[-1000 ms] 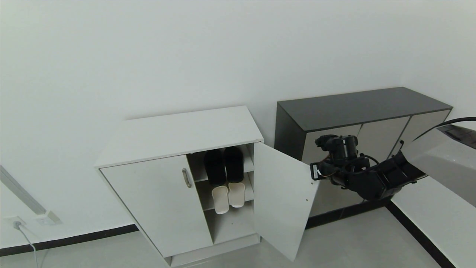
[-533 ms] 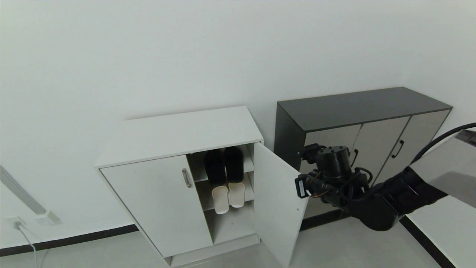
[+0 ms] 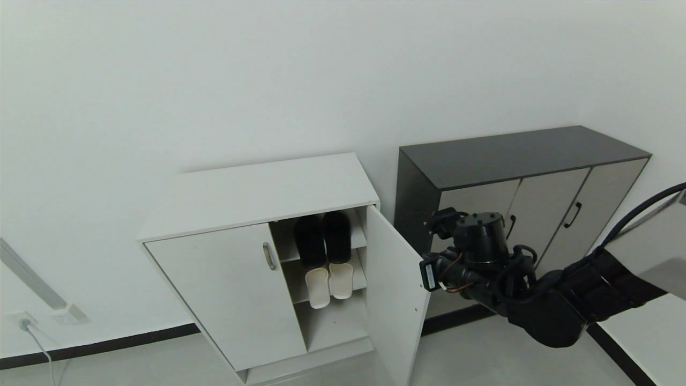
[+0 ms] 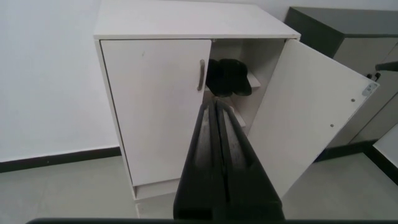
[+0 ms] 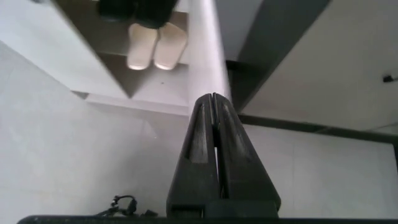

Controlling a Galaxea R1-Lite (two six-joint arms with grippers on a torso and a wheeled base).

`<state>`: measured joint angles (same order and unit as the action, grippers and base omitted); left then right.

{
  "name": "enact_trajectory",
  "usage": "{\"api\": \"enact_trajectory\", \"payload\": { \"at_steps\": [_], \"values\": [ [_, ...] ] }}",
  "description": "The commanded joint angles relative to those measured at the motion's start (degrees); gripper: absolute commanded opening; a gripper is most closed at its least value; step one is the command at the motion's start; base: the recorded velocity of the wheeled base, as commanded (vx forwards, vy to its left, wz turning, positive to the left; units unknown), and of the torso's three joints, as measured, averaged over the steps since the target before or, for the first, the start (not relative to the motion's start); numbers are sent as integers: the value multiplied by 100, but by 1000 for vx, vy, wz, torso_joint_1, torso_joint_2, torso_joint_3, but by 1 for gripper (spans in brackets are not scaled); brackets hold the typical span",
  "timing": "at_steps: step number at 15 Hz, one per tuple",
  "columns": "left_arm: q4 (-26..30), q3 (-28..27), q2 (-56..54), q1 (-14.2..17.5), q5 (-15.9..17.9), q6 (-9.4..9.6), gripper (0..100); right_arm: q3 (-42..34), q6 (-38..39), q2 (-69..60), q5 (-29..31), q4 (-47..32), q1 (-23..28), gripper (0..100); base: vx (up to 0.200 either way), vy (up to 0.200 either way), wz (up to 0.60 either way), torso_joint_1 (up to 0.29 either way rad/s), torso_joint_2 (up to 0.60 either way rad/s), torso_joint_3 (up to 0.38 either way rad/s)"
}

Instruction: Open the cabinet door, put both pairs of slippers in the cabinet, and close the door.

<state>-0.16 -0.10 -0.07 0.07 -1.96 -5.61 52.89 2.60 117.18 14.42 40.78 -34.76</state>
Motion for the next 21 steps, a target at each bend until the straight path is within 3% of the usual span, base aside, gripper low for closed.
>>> {"api": "enact_trajectory", "payload": {
  "at_steps": [1, 5, 11, 14, 19, 21],
  "values": [
    [-2, 1, 7, 1, -6, -2, 0, 133, -5, 446, -1, 88, 206, 0, 0, 0, 0, 0, 0, 0],
    [-2, 1, 7, 1, 3, -2, 0, 169, -5, 719, -10, 229, 197, 0, 0, 0, 0, 0, 0, 0],
    [-2, 1, 7, 1, 3, -2, 0, 54, 30, 675, -18, 616, -550, 0, 0, 0, 0, 0, 0, 0],
    [-2, 1, 7, 1, 3, -2, 0, -113, -101, 596, -36, 1143, -515, 0, 0, 0, 0, 0, 0, 0],
    [-2, 10, 7, 1, 3, -2, 0, -297, -356, 236, -97, 1187, -488, 0, 0, 0, 0, 0, 0, 0],
    [-2, 10, 7, 1, 3, -2, 0, -324, -365, 236, -97, 1284, -506, 0, 0, 0, 600, 2, 2, 5]
  ]
}}
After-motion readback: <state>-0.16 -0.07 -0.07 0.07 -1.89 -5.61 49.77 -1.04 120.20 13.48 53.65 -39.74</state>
